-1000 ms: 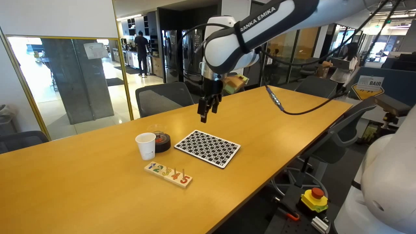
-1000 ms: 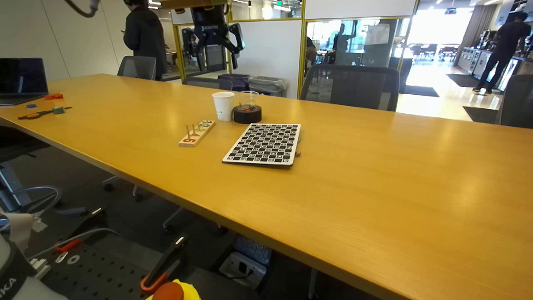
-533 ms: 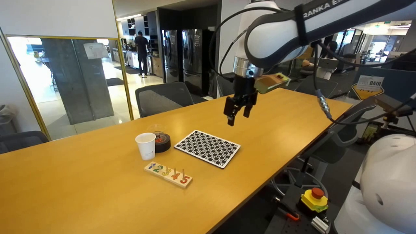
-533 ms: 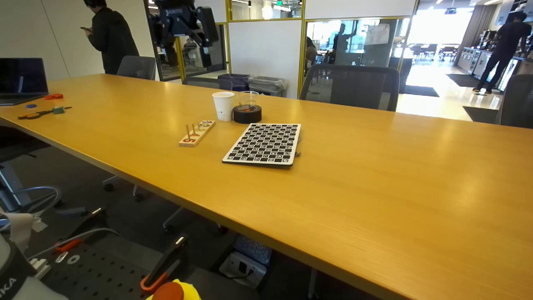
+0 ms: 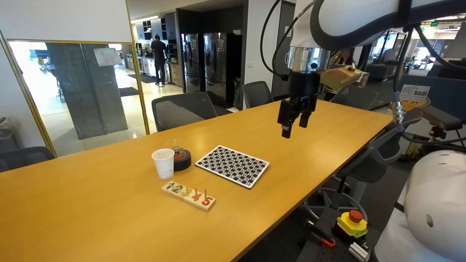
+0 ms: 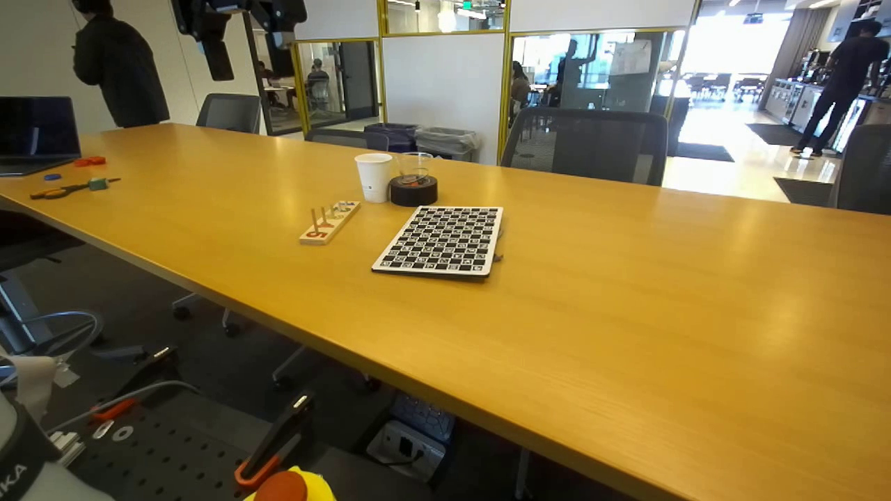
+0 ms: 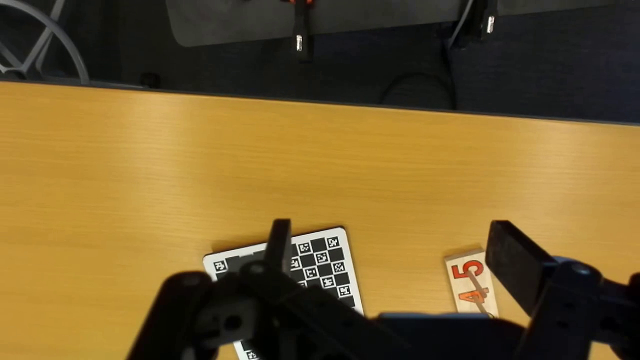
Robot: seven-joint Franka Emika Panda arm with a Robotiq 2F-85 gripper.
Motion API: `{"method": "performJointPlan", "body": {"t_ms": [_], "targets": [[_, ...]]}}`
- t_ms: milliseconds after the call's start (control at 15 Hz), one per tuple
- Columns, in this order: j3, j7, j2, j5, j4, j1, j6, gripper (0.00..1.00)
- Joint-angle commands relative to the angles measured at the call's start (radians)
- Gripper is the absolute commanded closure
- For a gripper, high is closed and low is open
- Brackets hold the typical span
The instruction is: Put the orange rings inside the clear cup, place the yellow rings inside the white cup
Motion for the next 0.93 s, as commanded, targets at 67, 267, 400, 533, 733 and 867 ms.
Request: {"method": "performJointPlan", "body": {"t_ms": [67, 267, 400, 533, 733, 867], "targets": [[-0.011, -0.024, -0.069, -0.01, -0.045, 0.014, 0.007, 0.0], [-0.024, -0.035, -0.078, -0.01, -0.069, 0.01, 0.027, 0.0], [-0.015, -0.015, -0.047, -0.003, -0.052, 0.007, 0.005, 0.0], [-0.021, -0.02, -0.049, -0.003, -0.065, 0.006, 0.015, 0.0], [-0.023, -0.021, -0.051, -0.002, -0.07, 0.005, 0.019, 0.0], [-0.023, -0.022, -0.052, -0.002, -0.071, 0.005, 0.019, 0.0]]}}
